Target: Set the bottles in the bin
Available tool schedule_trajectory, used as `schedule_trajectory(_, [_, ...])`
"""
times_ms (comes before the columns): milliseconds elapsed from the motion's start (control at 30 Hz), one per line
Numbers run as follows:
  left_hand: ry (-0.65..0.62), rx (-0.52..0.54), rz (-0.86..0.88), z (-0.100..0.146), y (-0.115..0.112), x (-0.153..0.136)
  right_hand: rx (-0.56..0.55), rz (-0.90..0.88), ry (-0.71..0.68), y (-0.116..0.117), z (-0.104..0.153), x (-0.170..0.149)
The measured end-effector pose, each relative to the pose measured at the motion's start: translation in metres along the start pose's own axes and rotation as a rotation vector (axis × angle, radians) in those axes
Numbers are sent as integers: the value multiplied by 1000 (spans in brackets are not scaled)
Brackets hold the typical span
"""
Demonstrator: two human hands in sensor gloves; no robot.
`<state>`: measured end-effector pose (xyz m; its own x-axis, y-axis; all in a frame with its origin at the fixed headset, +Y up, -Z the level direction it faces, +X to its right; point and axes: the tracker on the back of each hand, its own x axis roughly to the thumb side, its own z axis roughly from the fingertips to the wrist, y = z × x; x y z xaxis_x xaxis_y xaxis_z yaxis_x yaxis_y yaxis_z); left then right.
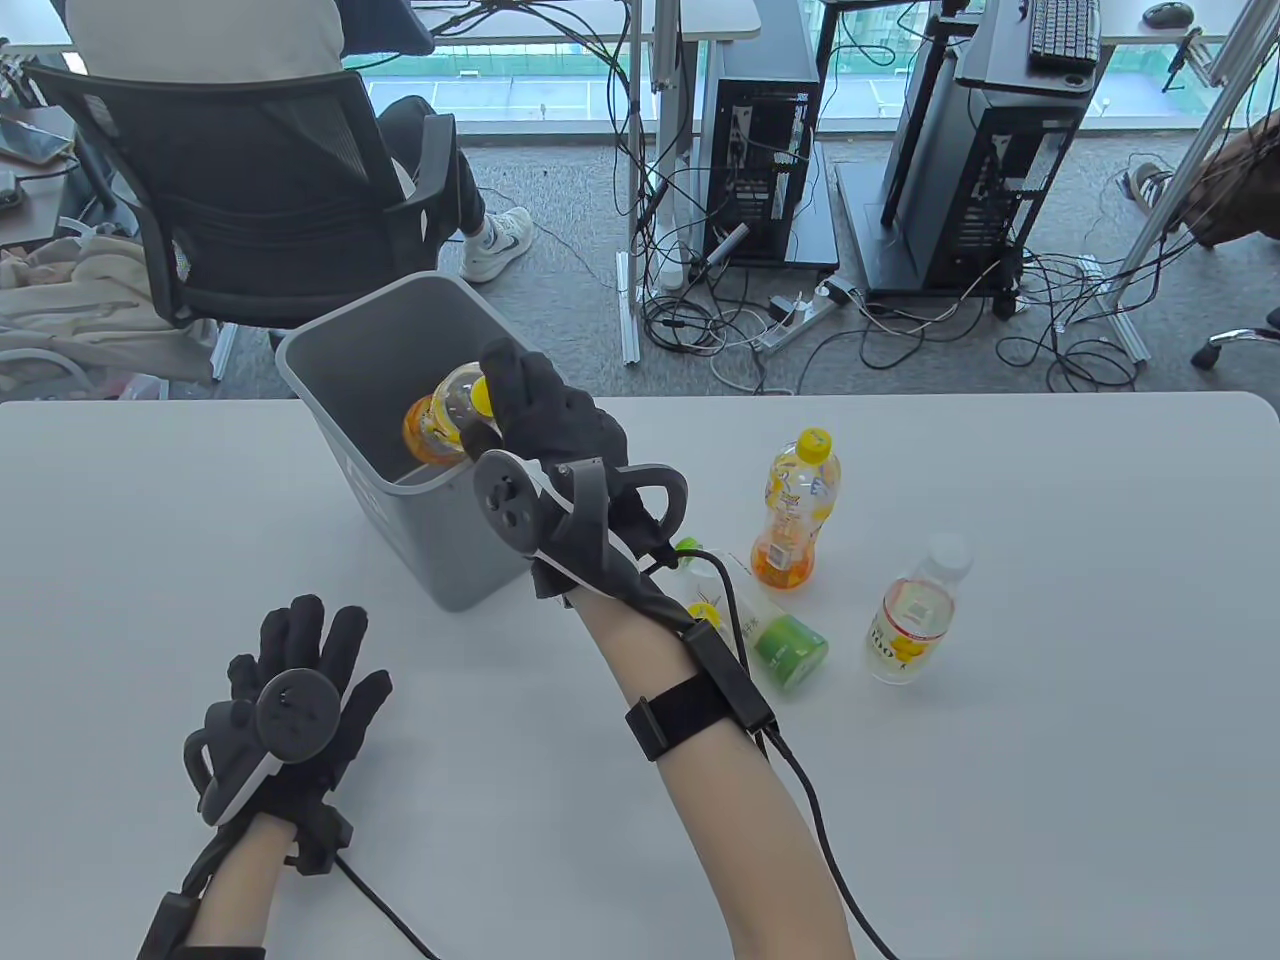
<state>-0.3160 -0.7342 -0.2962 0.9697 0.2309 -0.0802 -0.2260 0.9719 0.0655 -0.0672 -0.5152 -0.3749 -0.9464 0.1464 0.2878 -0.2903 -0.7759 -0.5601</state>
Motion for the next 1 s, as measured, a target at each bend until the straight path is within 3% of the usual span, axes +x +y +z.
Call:
schedule_trajectory(333, [24,-10,13,-1,1,-5,-11,88,-51,-23,27,-48])
schedule_trajectory(733, [31,-30,-5,-1,0,-3,494,196,-145,15,86,-132])
schedule_trajectory(1000, [38,-58,-18,-1,-1,-3,590,207,-170,27,115,-142])
